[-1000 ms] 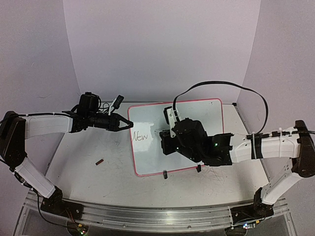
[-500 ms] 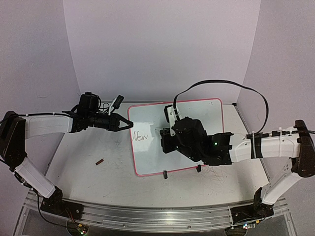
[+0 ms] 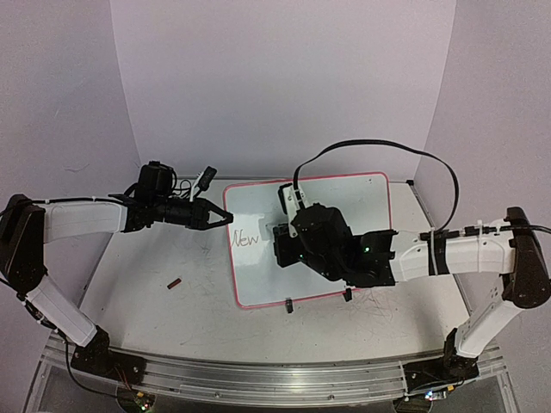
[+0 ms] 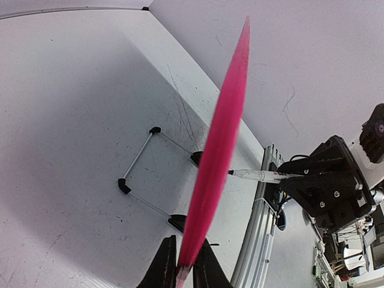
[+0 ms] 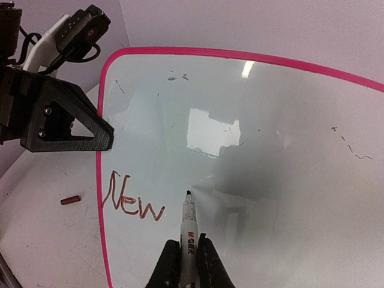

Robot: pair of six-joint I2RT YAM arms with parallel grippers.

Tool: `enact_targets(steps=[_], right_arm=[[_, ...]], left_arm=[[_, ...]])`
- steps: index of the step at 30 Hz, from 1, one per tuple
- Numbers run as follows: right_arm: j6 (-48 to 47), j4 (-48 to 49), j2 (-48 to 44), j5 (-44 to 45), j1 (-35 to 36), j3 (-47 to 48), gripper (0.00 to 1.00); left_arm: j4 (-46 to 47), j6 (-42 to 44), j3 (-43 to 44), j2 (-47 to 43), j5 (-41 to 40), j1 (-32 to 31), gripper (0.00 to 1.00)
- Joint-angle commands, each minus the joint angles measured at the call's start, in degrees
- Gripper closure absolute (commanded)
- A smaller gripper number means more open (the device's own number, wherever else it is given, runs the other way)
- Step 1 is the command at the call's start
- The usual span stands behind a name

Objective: Write a sentence on the whiteboard

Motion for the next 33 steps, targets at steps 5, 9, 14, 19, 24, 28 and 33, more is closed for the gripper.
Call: enact_targets(steps=[5, 9, 14, 19, 24, 28, 33], right_arm=[[-0.17, 0.94, 1.65, -0.59, -0.11, 2.87, 1.00], [0.09, 0.77, 1.95, 0.33, -0.03, 2.91, 1.00], [1.37, -0.94, 2.57, 1.48, -0.07, 3.11, 1.00], [2.66, -2.53, 2.36, 2.98, -0.08, 2.47, 1.00], [3.55, -3.59, 2.27, 3.91, -0.04, 2.19, 1.00], [3.36, -3.65, 1.37, 2.49, -0.07, 2.08, 1.00], [1.11, -0.23, -1.26, -1.19, 0.28, -0.34, 1.00]], left_arm=[[1.41, 0.02, -0.01, -0.80, 1.11, -0.42, 0.90], [1.45, 0.02, 0.04, -0.80, 1.20, -0.50, 0.90], [1.45, 0.02, 0.02, -0.89, 1.11, -0.51, 0.90], [1.44, 0.02, 0.02, -0.82, 1.06, -0.56, 0.90], [1.43, 0.11, 0.02, -0.67, 1.11, -0.63, 0.90], [1.40, 0.18, 0.03, -0.54, 1.02, -0.68, 0.90], [1.44, 0.19, 0.07, -0.54, 1.00, -0.68, 0.90]])
